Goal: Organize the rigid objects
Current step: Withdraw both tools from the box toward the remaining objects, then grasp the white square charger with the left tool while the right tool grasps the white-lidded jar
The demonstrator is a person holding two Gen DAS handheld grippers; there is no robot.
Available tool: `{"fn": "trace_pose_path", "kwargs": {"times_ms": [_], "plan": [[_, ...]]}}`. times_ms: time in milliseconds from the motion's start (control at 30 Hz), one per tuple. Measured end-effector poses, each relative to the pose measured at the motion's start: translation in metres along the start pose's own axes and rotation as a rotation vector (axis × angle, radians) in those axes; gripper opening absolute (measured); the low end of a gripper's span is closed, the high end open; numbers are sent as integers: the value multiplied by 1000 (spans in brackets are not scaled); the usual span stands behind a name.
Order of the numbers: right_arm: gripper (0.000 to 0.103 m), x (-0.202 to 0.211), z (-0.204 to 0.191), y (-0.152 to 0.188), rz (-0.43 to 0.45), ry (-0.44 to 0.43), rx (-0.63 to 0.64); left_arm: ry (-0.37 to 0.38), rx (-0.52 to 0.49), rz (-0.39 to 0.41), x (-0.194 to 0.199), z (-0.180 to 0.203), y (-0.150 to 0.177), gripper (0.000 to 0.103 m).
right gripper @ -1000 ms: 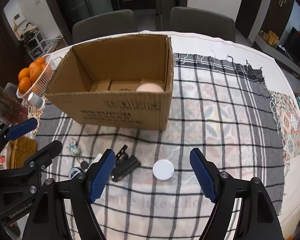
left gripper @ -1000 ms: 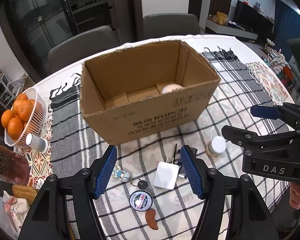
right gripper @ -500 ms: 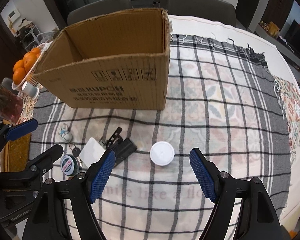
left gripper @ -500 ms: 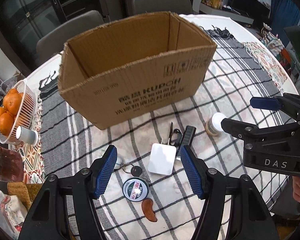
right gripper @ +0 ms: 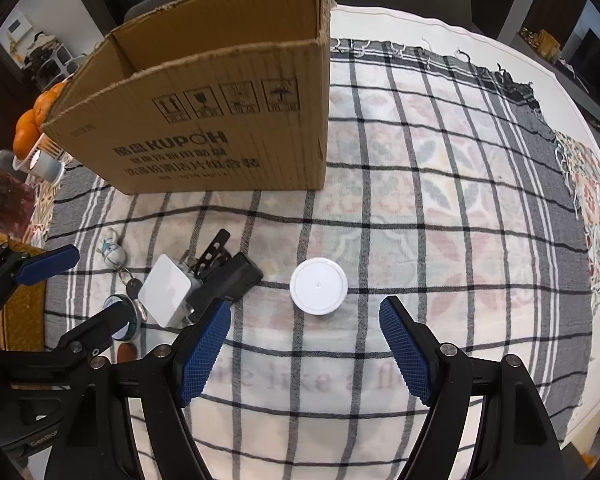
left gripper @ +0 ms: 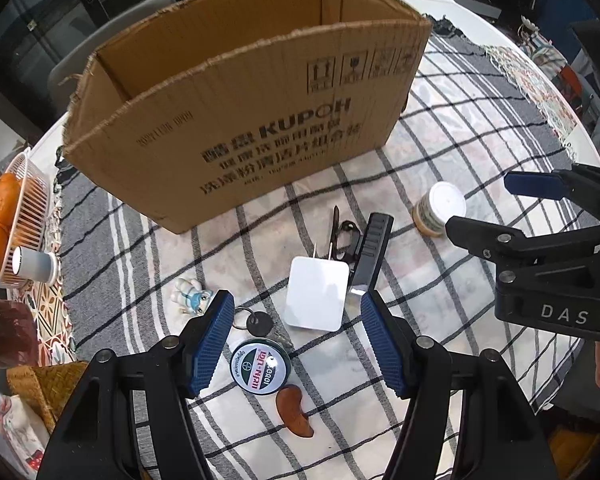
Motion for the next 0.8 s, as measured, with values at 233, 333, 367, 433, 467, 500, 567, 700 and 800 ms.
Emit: {"fn": "trace_pose_path", "kwargs": {"times_ms": [233,333,367,433,467,500,567,700,800], "plan": [[78,-12,2,1,-19,-2,-3,23,-33,-38,-15,7,2,65],[78,-18,4,2,-29,-3,-6,18,-45,-52,-21,8,2,65],[78,-19,4,1,-30,-3,-6,19,-48,-59,-23,9,2,65],[78,-21,5,1,-34,1,-6,25,-48,-72,-28,9,2,65],[78,-23,6,1,-37,1,-6,31,-48,-81,-32,9,2,65],[78,-24,5,0,-40,0,-6,37,-48,-88,-33,9,3,65],[78,-27,5,0,-47,-1,-7,39,-51,-104,-39,10,4,65],[78,-33,6,0,-55,3,-5,48,-51,-130,-50,12,6,65],[78,-37,7,-2,-57,4,-9,50,-52,-142,-56,11,7,65]]}}
Point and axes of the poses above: each gripper's, at about its wrist camera, not at the fingertips, and x roughly against the way its jaws point, z to its right, y to its underside, the point moved 6 cm from there along -x, roughly the way its jaws point, and after that the axes turned 7 degrees about -z, right-handed, at the moved point
